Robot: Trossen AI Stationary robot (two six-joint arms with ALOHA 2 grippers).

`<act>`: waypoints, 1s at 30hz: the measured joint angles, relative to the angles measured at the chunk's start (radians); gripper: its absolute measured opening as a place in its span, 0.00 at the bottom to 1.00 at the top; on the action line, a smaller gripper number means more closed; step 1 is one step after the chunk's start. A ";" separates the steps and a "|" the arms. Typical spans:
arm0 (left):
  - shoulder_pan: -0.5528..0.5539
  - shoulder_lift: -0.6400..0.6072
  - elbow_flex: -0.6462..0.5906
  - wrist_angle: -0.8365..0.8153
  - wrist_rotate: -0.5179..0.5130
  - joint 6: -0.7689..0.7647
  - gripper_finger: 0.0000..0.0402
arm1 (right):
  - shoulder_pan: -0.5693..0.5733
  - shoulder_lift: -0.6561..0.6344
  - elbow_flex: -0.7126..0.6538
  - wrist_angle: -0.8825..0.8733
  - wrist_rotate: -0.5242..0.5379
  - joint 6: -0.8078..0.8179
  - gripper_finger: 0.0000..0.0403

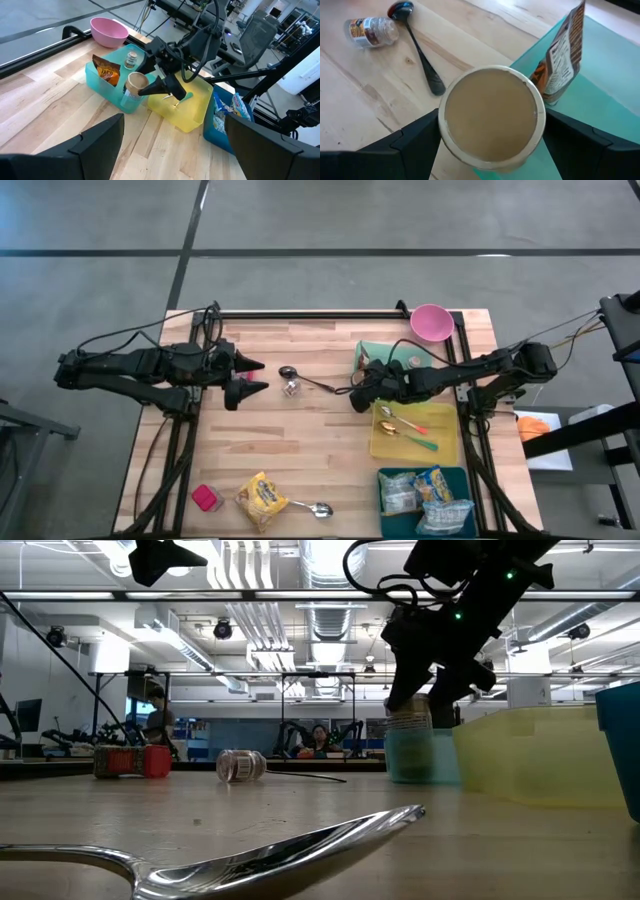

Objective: Pick & Place Food Item
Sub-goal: Put the golden seasoning bottle into the green bin, then put the black spoon into the yellow bin

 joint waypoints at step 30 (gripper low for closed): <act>0.000 0.000 0.000 -0.001 0.000 -0.001 0.87 | 0.001 -0.199 0.068 -0.065 0.054 -0.161 0.95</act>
